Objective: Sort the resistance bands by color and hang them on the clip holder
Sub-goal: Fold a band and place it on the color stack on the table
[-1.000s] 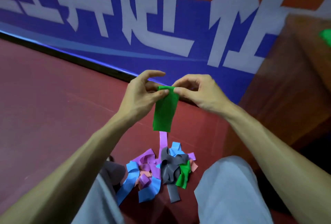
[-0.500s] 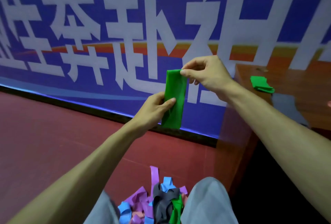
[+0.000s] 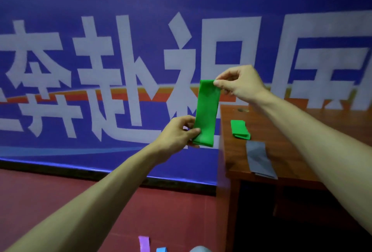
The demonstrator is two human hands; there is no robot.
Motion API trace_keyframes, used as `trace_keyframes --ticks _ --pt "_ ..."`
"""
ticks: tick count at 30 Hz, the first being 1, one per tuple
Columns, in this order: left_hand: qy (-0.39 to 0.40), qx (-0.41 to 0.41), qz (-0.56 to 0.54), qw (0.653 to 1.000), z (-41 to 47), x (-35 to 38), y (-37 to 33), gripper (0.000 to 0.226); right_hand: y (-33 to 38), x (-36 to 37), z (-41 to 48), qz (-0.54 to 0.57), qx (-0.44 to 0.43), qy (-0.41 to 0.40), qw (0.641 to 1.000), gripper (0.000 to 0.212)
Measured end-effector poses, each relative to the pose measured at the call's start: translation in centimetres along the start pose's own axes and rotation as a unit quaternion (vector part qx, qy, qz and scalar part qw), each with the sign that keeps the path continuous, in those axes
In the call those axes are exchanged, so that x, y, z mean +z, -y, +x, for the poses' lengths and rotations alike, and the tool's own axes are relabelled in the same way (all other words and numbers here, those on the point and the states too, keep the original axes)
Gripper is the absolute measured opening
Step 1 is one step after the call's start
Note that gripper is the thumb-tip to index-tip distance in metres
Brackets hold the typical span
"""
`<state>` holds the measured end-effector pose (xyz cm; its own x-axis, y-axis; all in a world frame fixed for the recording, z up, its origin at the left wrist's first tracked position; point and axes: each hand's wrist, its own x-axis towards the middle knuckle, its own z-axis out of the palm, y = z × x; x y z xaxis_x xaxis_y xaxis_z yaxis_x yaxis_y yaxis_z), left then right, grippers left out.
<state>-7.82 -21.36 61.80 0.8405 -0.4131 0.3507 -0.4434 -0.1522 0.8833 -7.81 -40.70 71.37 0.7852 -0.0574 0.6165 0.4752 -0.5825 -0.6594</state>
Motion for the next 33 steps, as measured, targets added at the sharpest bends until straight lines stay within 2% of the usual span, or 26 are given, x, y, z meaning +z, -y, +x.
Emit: trace_keyframes --ticks 5,11,16,21,25,30,33 --pt "0.027 -0.049 -0.062 0.997 5.0 4.1 0.1 0.011 -5.3 -3.5 2.7 -0.059 0.044 -0.020 0.997 0.009" --pt "0.038 -0.136 -0.131 0.981 10.9 8.6 2.6 0.008 -13.0 -6.0 6.0 -0.125 0.082 0.004 0.989 0.006" --pt "0.041 -0.207 -0.144 0.967 14.8 10.8 4.6 0.032 -19.8 -6.1 7.9 -0.185 0.125 0.036 0.974 0.009" --pt "0.038 -0.250 -0.120 0.960 17.9 11.9 5.9 0.033 -24.1 -4.6 9.3 -0.210 0.132 0.042 0.968 0.013" --pt "0.047 -0.273 -0.088 0.957 18.6 11.8 6.7 0.031 -25.7 -3.2 9.8 -0.232 0.137 0.082 0.960 0.010" --pt "0.090 -0.267 -0.008 0.959 18.6 11.9 7.1 0.033 -26.7 -1.8 9.2 -0.273 0.128 0.142 0.943 0.012" --pt "0.095 -0.263 0.010 0.960 18.7 12.2 7.2 0.033 -27.1 -1.2 8.9 -0.267 0.144 0.136 0.943 0.007"
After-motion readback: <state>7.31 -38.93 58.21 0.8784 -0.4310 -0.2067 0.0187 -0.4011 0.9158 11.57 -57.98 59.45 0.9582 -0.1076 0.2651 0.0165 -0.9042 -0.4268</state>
